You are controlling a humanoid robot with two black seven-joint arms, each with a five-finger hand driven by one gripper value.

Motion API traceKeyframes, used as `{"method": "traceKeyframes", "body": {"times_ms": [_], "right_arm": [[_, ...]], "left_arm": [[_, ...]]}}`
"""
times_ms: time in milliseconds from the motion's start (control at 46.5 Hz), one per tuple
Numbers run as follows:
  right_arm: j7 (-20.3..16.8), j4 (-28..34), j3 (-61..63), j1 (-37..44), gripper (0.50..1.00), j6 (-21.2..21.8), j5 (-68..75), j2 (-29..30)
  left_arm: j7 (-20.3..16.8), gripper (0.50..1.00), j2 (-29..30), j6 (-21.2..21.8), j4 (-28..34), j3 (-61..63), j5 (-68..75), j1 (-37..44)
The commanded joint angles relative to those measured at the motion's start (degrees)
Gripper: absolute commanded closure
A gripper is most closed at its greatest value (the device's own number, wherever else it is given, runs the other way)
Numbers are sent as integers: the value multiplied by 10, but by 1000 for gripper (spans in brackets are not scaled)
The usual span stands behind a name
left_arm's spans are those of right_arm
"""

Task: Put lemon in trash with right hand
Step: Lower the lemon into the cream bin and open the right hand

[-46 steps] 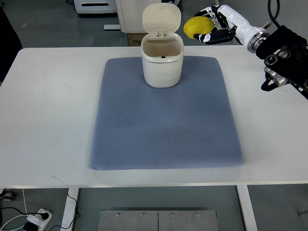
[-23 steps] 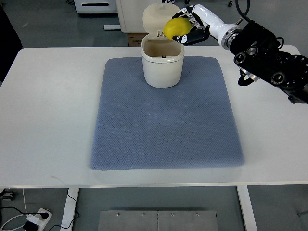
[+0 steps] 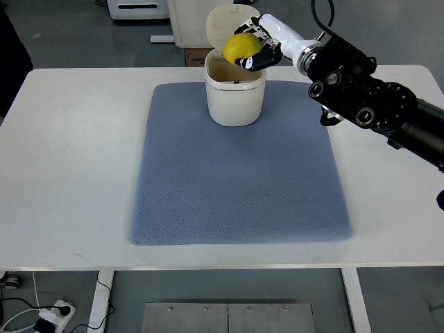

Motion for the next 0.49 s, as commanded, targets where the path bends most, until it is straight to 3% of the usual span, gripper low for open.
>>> {"method": "traceKeyframes", "body": {"times_ms": [0, 366, 387, 430, 473], "right_arm": [[-1, -11, -6, -1, 1000, 0, 0, 10], [-1, -35, -13, -9, 1000, 0, 1, 24], [-1, -34, -13, -10, 978, 0, 1, 24], [-1, -34, -13, -12, 886, 0, 1, 24], [-1, -34, -13, -13, 765, 0, 1, 24]], "left_arm": [[0, 500, 0, 0, 0, 0, 0, 0], [0, 500, 0, 0, 0, 0, 0, 0], [0, 500, 0, 0, 0, 0, 0, 0], [0, 500, 0, 0, 0, 0, 0, 0], [0, 500, 0, 0, 0, 0, 0, 0]]}}
